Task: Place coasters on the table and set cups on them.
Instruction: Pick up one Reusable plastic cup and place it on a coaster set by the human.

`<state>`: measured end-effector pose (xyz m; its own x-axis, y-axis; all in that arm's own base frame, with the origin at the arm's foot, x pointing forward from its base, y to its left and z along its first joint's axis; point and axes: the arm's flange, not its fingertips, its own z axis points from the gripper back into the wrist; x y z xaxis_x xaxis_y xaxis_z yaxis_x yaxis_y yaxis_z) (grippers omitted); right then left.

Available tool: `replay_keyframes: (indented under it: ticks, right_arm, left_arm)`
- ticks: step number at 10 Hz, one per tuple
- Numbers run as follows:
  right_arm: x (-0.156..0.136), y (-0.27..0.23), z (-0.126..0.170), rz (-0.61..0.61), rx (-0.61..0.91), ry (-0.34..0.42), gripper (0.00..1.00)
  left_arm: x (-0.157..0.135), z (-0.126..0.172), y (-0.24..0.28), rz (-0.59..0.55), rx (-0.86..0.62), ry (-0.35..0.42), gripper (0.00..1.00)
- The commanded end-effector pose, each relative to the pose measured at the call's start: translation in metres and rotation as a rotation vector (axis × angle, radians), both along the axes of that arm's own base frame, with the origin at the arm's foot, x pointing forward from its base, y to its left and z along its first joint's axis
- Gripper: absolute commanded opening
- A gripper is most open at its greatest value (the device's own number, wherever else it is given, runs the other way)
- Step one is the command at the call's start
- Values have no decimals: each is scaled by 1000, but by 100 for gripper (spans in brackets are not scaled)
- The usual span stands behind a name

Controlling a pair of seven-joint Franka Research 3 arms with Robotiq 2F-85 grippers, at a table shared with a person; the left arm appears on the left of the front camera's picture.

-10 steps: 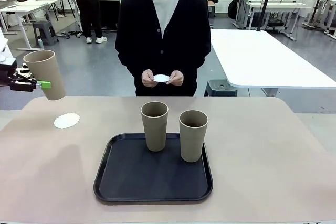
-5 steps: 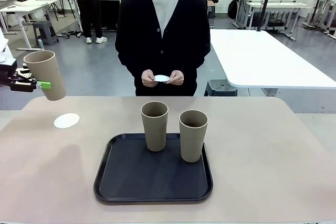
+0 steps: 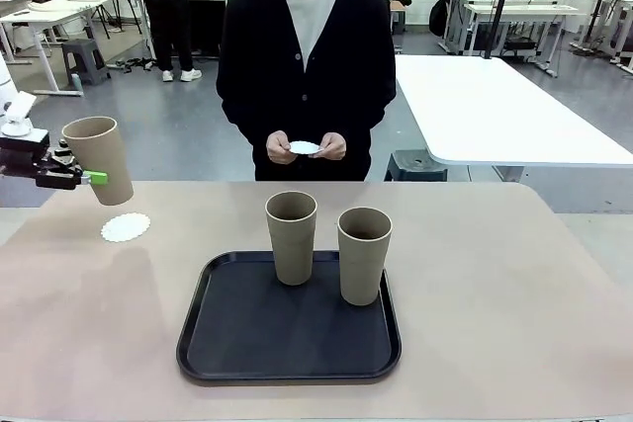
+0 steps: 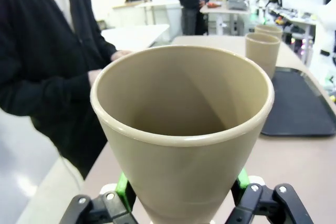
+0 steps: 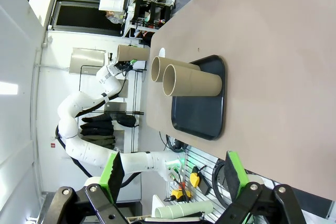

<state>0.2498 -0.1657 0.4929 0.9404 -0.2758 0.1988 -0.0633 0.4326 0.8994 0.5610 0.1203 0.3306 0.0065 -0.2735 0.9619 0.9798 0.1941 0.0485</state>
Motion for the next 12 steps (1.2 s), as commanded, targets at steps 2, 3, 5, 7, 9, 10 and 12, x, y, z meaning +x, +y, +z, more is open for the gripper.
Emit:
replay_keyframes:
  ticks: [2, 3, 5, 7, 9, 10, 12]
  right_arm:
    - [2, 0, 1, 2, 20, -16, 100]
    - [2, 0, 1, 2, 20, -16, 100]
    - [2, 0, 1, 2, 20, -16, 100]
    - [2, 0, 1, 2, 20, -16, 100]
    - [2, 0, 1, 2, 20, -16, 100]
    - [2, 0, 1, 2, 20, -16, 100]
    - [2, 0, 1, 2, 20, -16, 100]
  left_arm:
    - [14, -11, 1, -37, 17, 2, 85]
    - [16, -17, 4, -39, 9, 12, 85]
    - [16, -29, 9, -54, 13, 8, 85]
    - [15, -37, 13, -70, 8, 11, 85]
    - [16, -46, 14, -82, -1, 35, 85]
    - [16, -51, 16, -90, -12, 34, 85]
    - [19, -58, 15, -89, -40, 33, 85]
